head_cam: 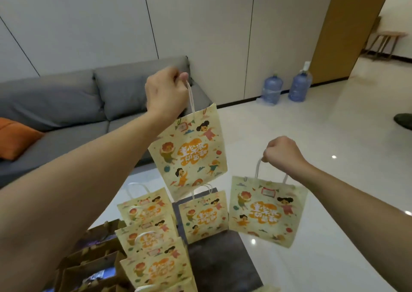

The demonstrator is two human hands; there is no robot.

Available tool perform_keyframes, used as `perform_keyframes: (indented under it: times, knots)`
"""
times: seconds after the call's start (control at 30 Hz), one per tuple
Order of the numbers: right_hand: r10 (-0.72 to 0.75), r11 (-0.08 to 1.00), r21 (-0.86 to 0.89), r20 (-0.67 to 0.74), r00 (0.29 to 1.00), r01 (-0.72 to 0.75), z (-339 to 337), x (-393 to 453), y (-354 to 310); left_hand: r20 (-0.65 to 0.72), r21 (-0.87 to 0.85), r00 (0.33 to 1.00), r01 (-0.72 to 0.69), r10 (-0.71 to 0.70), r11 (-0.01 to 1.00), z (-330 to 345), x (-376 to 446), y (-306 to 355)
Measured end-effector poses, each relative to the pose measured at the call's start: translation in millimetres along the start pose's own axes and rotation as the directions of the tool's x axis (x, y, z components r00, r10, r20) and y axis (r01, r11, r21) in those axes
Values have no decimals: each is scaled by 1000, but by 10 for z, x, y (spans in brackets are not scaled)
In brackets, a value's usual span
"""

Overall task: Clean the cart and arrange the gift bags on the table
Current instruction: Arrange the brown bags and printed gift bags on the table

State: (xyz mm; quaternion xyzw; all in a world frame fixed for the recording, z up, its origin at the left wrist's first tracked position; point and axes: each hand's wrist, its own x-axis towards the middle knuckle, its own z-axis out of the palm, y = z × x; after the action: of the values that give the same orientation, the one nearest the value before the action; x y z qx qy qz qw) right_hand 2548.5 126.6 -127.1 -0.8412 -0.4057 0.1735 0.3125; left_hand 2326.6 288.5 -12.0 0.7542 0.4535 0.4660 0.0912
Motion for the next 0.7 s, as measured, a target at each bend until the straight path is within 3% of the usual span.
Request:
perform_keyframes:
  times: [0.17, 0.3, 0.7]
  knots:
    - [-45, 999, 7, -164, 985, 46, -514, 193, -479, -12, -83, 1000, -13, 12, 996, -194, 55, 239]
    - [-93, 994, 40, -217, 972, 104, -725, 457, -662, -13, -120, 999, 29, -31, 992, -226, 25, 256]
    - [-197, 980, -73, -154, 968, 188, -316, 1108, -863, 9, -17, 993, 117, -117, 993, -69, -65, -4]
